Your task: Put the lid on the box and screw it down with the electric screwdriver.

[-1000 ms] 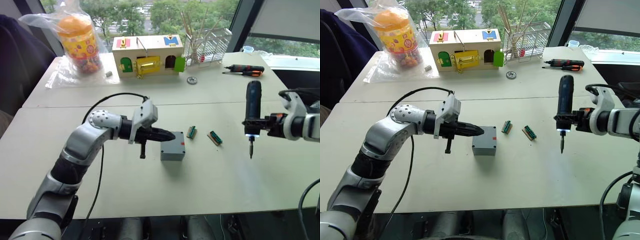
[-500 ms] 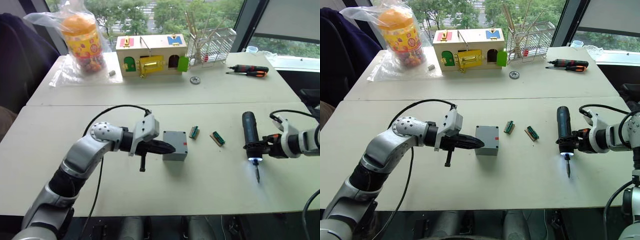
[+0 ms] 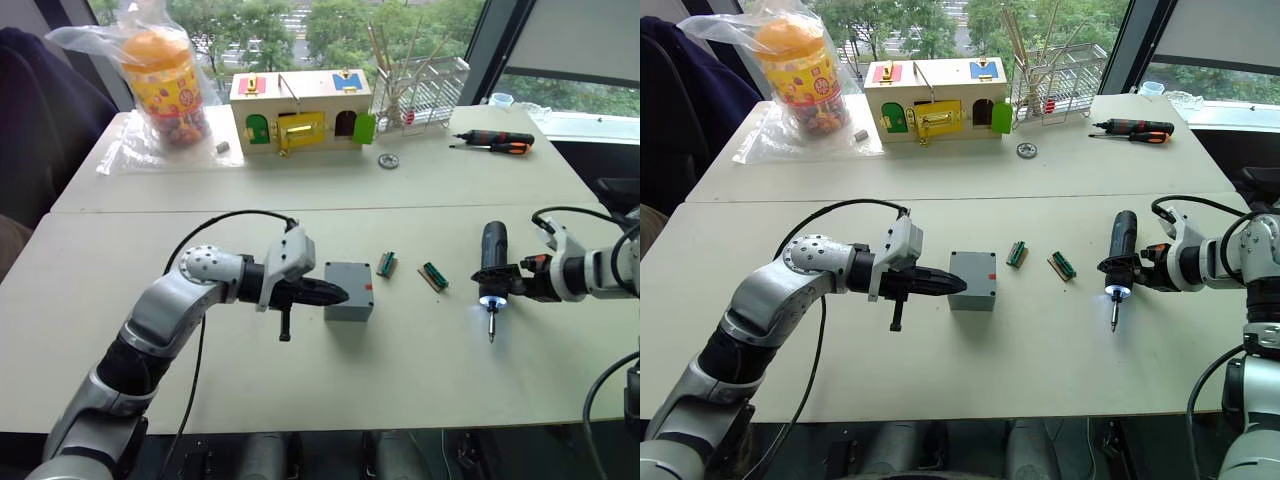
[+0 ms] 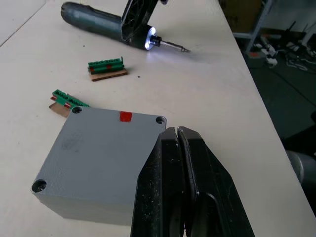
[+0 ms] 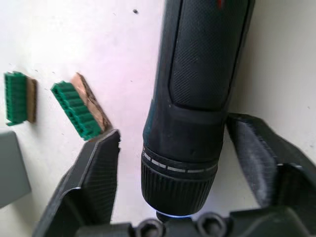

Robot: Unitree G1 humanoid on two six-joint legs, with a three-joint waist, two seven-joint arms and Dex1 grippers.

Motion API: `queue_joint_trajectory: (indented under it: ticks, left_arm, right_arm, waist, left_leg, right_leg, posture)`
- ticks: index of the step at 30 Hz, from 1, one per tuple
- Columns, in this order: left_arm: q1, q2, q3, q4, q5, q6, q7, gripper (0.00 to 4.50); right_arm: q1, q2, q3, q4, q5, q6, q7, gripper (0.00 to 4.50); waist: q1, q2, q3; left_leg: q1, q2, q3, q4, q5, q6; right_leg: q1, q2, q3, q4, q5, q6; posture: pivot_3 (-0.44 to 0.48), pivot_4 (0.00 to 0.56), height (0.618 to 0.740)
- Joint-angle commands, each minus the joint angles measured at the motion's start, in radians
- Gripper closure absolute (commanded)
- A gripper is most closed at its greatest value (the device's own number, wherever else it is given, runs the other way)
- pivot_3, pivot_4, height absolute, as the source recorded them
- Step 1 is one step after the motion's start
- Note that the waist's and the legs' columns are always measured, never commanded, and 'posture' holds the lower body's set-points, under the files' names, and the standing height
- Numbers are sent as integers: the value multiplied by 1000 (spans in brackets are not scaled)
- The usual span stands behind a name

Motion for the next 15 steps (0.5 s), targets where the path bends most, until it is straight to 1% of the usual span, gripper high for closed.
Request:
queue_joint_trajectory:
  ticks: [1, 3, 4, 6, 8, 9, 12, 13, 15]
  left_arm:
    - [15, -6, 70, -7, -41, 11, 35, 4500]
    - [31, 3, 117, -24, -67, 34, 60, 4500]
    - [48, 12, 155, -42, -101, 67, 73, 4500]
    - [100, 42, 230, -98, -177, 144, 94, 4500]
    - [166, 86, 296, -153, -239, 211, 112, 4500]
    - [196, 107, 323, -172, -260, 234, 122, 4500]
    - [281, 160, 393, -207, -306, 290, 154, 4500]
    - [309, 175, 413, -220, -328, 311, 160, 4500]
    - [373, 202, 435, -249, -358, 336, 163, 4500]
  right_arm:
    - [-36, -4, -66, -20, -29, -43, -23, 23]
    - [-29, -17, -93, -76, -34, -88, -18, 23]
    - [-13, -19, -124, -124, -32, -134, -15, 23]
    - [50, 5, -233, -284, 0, -253, 9, 23]
    - [159, 45, -352, -470, 50, -355, 58, 23]
    - [216, 63, -401, -548, 85, -371, 85, 23]
    - [408, 84, -506, -749, 276, -287, 211, 23]
    - [480, 84, -523, -813, 337, -255, 242, 23]
    - [625, 71, -522, -921, 396, -238, 297, 23]
  waist:
    - [1, 0, 0]
    - [0, 0, 0]
    - [0, 0, 0]
    - [0, 0, 0]
    - [0, 0, 0]
    - [1, 0, 0]
    - [8, -1, 1]
    - [9, -1, 1]
    - [7, -2, 1]
  left_leg:
    - [0, 0, 0, 0, 0, 0]
    - [0, 0, 0, -1, 0, 0]
    - [0, 0, 0, -1, 0, 0]
    - [0, 0, 0, -1, 0, 0]
    - [0, 1, -1, -2, 0, -1]
    - [0, 2, -1, -3, 1, -1]
    - [1, 2, -3, -2, 1, -2]
    - [1, 2, -4, -1, 1, -2]
    - [2, 1, -4, 0, 1, -2]
  right_leg:
    - [0, 0, 0, 0, 0, 0]
    - [0, 0, 0, 0, 0, 0]
    - [0, 0, 0, 0, 0, 0]
    - [-1, 0, 0, 0, 0, 0]
    - [-1, 0, 0, 0, 0, 1]
    - [-1, 1, -1, 0, 0, 1]
    - [2, 2, -2, -1, 0, 1]
    - [3, 2, -3, -1, 0, 1]
    - [5, 1, -2, -1, 0, 1]
  posture:
    - [0, 150, 711]
    - [0, 150, 711]
    - [0, 150, 711]
    - [0, 150, 711]
    - [0, 150, 711]
    - [0, 150, 711]
    - [0, 150, 711]
    - [0, 150, 711]
    - [0, 150, 711]
